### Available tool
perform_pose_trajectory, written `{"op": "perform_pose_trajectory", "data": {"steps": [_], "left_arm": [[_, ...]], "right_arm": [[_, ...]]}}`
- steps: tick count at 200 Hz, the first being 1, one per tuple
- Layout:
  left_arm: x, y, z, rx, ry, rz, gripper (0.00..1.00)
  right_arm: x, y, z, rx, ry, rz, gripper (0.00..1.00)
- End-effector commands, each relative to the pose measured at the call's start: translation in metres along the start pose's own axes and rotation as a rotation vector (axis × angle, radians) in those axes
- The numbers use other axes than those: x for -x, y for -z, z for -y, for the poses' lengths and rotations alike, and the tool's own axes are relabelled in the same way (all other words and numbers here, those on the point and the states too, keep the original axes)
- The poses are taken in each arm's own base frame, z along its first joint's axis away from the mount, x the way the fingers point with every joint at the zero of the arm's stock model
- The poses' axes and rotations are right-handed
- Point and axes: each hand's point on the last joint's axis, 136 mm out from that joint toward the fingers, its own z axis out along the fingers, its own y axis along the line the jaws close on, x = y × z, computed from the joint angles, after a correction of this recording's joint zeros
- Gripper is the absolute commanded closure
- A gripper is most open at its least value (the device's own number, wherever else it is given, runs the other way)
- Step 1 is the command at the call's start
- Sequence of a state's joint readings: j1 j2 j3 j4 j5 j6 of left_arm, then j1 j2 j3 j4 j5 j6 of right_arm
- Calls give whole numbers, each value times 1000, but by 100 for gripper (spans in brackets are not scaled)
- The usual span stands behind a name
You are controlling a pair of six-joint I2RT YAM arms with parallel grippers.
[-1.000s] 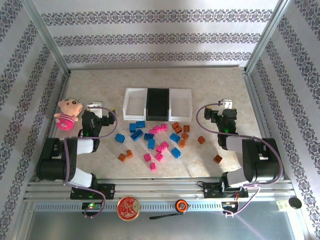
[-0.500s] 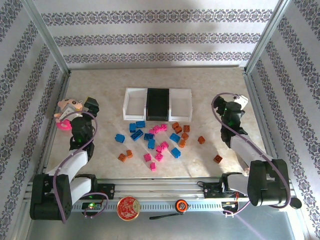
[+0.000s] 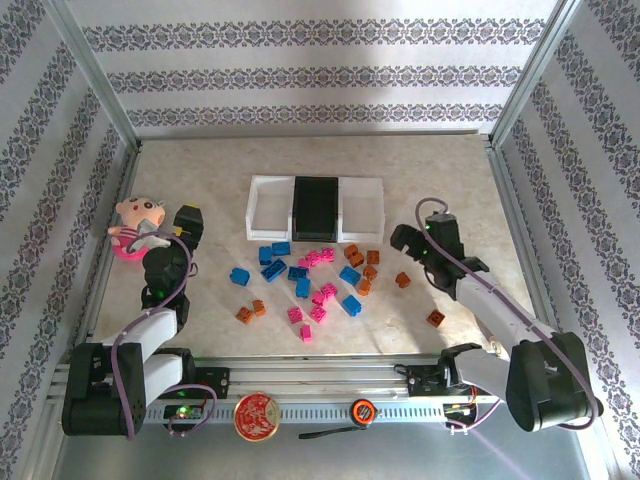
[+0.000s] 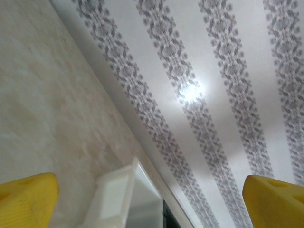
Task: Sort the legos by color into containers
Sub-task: Pick up the lego from the middle-right of the table.
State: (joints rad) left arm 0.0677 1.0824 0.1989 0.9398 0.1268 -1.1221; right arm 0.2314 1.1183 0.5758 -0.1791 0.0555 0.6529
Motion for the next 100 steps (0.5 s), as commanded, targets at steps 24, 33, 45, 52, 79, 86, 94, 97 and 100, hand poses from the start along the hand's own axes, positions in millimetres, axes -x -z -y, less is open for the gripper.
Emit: {"op": "perform_pose_trajectory", "data": {"steps": [24,33,45,52,79,86,94,97,100], "left_arm": [[-45,1,-12,77,92,-276,1],[-50,2,-12,89,91,-309,1],[-53,3,-14,95,93,-324,1],[-52,4,-16,106,103,-315,1],[-52,6,-22,118,120,-304,1],[-54,6,-27,145,146,-312,1],[-58,6,-35,183,181,-330,1],[-59,6,-37,192,191,-337,1],[-59,6,-37,195,200,-344,1]], "right_arm": [[-52,14,18,-128,41,-146,7],[-56,16,22,-141,44,-150,10],[-62,17,25,-150,38,-164,16],[-65,17,27,-158,42,-177,18],[-72,10,30,-184,72,-221,21],[-72,7,27,-175,81,-231,21],[-73,3,22,-160,91,-241,22],[-73,2,21,-160,93,-247,23],[-73,1,19,-153,95,-250,24]]}}
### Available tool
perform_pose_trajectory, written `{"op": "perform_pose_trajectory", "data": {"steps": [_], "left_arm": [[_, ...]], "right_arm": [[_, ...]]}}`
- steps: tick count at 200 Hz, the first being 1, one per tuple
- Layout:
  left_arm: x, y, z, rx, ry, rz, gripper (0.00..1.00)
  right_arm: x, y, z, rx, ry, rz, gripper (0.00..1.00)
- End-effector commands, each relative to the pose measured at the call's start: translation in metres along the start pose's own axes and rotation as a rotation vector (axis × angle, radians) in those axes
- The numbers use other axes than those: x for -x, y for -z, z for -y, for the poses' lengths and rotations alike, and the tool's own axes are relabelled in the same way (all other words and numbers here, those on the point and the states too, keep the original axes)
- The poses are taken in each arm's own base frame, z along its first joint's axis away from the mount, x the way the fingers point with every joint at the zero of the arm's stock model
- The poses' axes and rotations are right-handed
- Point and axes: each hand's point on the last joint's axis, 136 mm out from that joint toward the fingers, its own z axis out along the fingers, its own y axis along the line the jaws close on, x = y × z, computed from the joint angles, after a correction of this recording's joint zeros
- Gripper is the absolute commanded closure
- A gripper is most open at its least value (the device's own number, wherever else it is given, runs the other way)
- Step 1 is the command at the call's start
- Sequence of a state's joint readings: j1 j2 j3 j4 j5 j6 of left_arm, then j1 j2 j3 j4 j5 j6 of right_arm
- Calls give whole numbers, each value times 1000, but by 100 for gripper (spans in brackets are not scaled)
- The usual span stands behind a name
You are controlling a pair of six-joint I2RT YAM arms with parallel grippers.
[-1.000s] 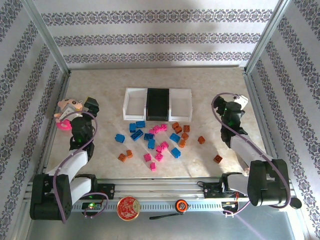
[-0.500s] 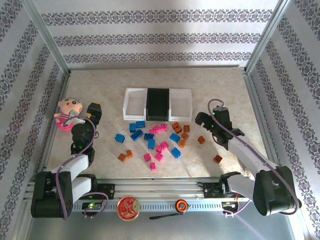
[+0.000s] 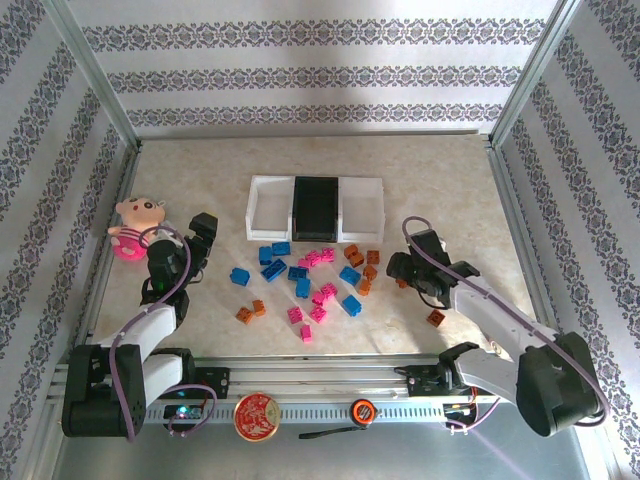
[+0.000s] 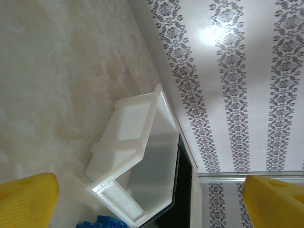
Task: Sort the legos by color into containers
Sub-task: Pick up the lego from the middle-right of the table.
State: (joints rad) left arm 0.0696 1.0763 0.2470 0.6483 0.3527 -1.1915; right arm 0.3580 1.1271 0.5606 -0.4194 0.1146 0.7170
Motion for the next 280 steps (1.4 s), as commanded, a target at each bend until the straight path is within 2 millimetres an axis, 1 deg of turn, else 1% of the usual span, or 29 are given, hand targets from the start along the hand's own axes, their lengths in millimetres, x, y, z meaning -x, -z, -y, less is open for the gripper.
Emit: {"op": "perform_pose_trajectory", "data": {"steps": [1,11,23,31,55,61,74,95,109,131,146,158,178,195,207,224,242,245,249,261,265,280], "left_arm": [[-4,-2,-13,59,99,-53,1],[-6,-6,-12,41,99,-84,1],[-8,-9,-5,-9,85,-113,1],[-8,-11,-4,-24,90,-126,1],[-13,-16,-11,-26,127,-181,1],[-15,-18,-12,-23,139,-202,1],[-20,-23,-10,-41,142,-251,1],[-23,-27,4,-135,142,-288,1],[-25,-30,7,-172,162,-306,1],[-26,-31,10,-226,190,-317,1],[-23,-29,18,-287,197,-305,0],[-24,-31,18,-292,216,-316,0],[-23,-29,24,-307,204,-316,0],[-23,-27,27,-301,189,-315,0],[-22,-24,32,-293,169,-312,0],[-21,-19,42,-269,124,-309,0],[-16,-8,63,-227,7,-288,1],[-17,-7,61,-196,-9,-287,1],[-15,-1,69,-188,-56,-271,1],[-12,16,80,-109,-185,-230,1],[-8,22,85,-87,-231,-199,1],[5,43,102,-38,-351,-111,1]], "right_arm": [[-5,-7,-4,-8,38,-44,24],[-4,-10,-10,6,51,-58,26],[-4,-13,-13,6,68,-76,28],[-4,-15,-15,5,79,-86,31],[-6,-18,-24,37,92,-116,38],[-7,-20,-24,37,93,-120,39],[-9,-23,-23,30,95,-133,41],[-14,-29,-22,25,94,-157,44],[-17,-32,-21,18,93,-169,47],[-21,-36,-20,18,99,-181,54],[-20,-35,-21,24,106,-173,60],[-18,-35,-22,31,112,-165,66],[-14,-31,-29,65,128,-149,77],[-9,-25,-37,103,147,-127,83],[-3,-18,-45,139,160,-106,87],[9,-2,-63,206,191,-56,89],[23,15,-84,267,231,-7,90],[26,18,-89,278,239,2,90],[29,20,-93,288,248,8,90],[38,24,-109,312,273,23,90],[43,25,-115,318,280,30,90],[57,22,-131,325,293,46,90]]}}
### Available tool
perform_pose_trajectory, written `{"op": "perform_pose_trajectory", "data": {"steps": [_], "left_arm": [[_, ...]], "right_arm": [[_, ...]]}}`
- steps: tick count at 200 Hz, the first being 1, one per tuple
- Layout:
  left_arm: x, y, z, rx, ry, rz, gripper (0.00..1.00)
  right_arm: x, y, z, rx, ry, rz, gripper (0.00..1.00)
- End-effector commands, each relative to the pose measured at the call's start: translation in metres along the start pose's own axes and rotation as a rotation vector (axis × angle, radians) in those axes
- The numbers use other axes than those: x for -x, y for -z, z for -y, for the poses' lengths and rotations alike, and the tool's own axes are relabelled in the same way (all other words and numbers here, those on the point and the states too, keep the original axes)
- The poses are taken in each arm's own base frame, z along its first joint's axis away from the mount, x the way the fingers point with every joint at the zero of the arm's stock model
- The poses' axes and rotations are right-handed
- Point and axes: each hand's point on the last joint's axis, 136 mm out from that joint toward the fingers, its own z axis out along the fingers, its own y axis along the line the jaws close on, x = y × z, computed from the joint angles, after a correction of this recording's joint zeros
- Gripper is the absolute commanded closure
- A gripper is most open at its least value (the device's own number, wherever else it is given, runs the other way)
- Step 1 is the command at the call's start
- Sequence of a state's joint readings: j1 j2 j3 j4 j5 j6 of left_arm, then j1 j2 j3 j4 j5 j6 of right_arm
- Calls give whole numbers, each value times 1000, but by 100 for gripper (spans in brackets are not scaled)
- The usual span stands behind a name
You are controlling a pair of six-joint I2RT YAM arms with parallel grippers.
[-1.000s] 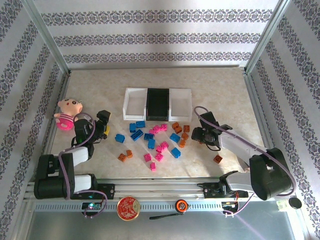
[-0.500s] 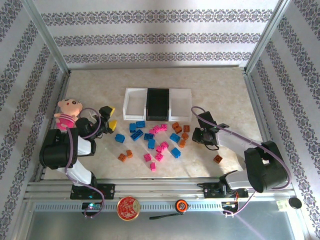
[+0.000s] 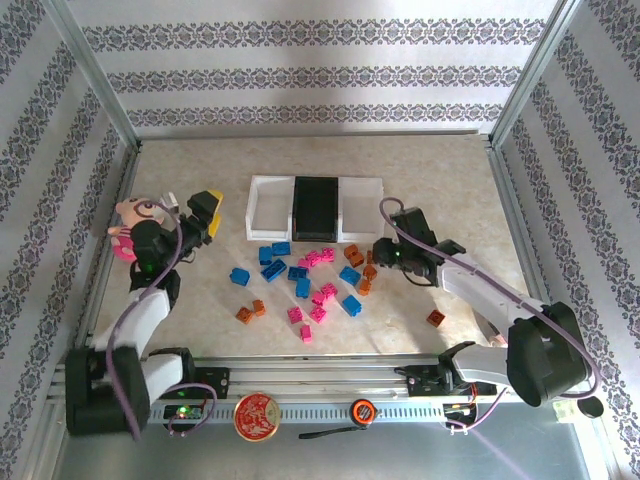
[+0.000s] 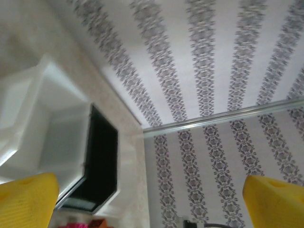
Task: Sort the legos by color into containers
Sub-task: Place the lego in the container.
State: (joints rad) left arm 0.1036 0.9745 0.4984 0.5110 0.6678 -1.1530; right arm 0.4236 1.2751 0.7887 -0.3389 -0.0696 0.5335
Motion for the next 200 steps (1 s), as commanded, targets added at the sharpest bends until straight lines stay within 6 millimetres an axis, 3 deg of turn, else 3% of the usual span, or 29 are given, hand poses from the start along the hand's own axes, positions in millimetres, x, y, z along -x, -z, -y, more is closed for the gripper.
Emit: {"op": "perform_pose_trajectory", "data": {"steps": [1,27,48,89,101,128,143,171,177,200], "left_arm": [[-3,31,-13,276,-215,25,1],[9,52,-6,349,-242,109,1],[8,55,-8,349,-189,126,1],[8,57,13,276,-240,126,1],[8,62,14,278,-233,143,1],[5,69,17,233,-227,170,1],[4,72,15,221,-202,186,1],[-3,72,32,141,-270,158,1],[-3,73,34,136,-280,154,1],[-3,74,28,163,-249,157,1]], "right_arm": [[31,-5,-27,47,67,42,90],[65,-27,-37,12,95,81,90],[86,-51,-41,-16,101,77,90],[117,-84,-43,-39,78,78,89],[122,-89,-42,-50,74,76,79],[127,-92,-40,-57,72,93,46],[130,-87,-42,-49,78,115,31],[133,-70,-45,-39,95,158,16],[133,-64,-46,-33,95,168,3],[128,-41,-47,-9,90,222,2]]}}
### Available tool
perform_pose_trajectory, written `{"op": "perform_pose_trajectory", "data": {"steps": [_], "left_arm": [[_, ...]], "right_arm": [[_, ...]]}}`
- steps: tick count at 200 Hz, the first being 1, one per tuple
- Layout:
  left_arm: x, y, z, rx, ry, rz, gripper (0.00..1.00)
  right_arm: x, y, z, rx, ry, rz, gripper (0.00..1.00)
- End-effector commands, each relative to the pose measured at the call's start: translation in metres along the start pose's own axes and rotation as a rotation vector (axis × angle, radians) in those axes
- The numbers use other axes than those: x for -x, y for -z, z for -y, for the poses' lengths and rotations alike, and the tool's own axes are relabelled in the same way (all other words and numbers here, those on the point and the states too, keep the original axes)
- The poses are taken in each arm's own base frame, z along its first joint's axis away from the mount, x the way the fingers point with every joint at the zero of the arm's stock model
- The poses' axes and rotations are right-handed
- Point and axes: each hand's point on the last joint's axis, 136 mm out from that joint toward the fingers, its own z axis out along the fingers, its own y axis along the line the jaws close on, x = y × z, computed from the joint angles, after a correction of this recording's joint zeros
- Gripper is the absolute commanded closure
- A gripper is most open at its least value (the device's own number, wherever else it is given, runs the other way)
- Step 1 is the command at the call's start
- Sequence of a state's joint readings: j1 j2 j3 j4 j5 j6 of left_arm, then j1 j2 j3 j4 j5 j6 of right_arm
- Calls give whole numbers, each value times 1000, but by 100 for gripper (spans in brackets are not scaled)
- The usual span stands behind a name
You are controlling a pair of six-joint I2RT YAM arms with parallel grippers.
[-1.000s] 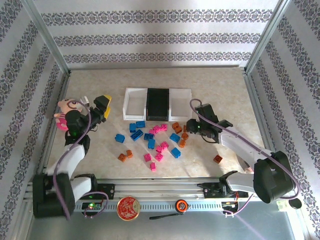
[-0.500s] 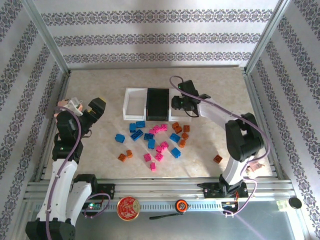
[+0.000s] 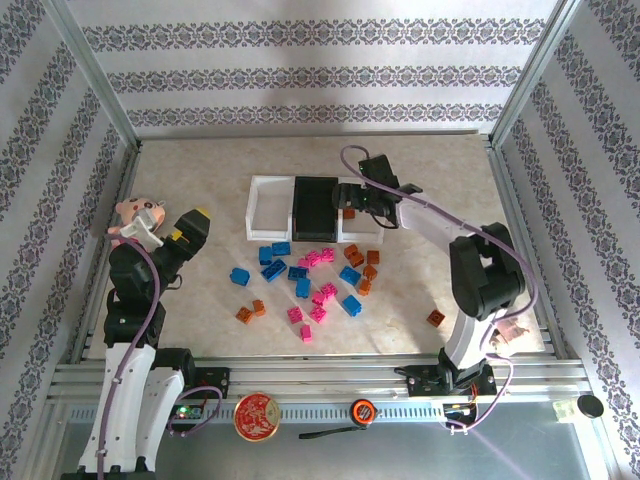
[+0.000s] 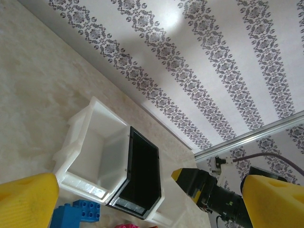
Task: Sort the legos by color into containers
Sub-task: Place the lego in the container.
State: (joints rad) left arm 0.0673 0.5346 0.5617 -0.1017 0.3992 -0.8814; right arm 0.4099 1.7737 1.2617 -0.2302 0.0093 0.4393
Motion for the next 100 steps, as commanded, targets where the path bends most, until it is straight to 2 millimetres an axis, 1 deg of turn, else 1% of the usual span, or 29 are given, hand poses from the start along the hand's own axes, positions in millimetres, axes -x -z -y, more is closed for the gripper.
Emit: {"op": "perform_pose_trajectory", "data": {"steps": [1,15,28,45,56,63,79,100], "left_arm": [[5,3,11,-42,-18,20,1],[5,2,3,-21,12,30,1],[3,0,4,-42,10,29,1],[1,-1,8,-78,13,18,1],[-2,-2,7,-76,2,3,1],[-5,-3,5,-65,-11,-13,1],[-22,-10,-11,-3,-16,-101,0],[-55,-21,-42,133,-43,-242,1]], "right_arm": [[15,36,-5,25,0,112,2],[13,48,-3,39,-5,166,2],[6,55,1,75,-44,184,2],[-3,57,4,178,-115,197,2],[-10,58,1,254,-137,187,2],[-15,59,0,273,-137,180,2],[-27,63,-5,282,-94,171,2],[-41,67,-10,268,-52,161,2]]}}
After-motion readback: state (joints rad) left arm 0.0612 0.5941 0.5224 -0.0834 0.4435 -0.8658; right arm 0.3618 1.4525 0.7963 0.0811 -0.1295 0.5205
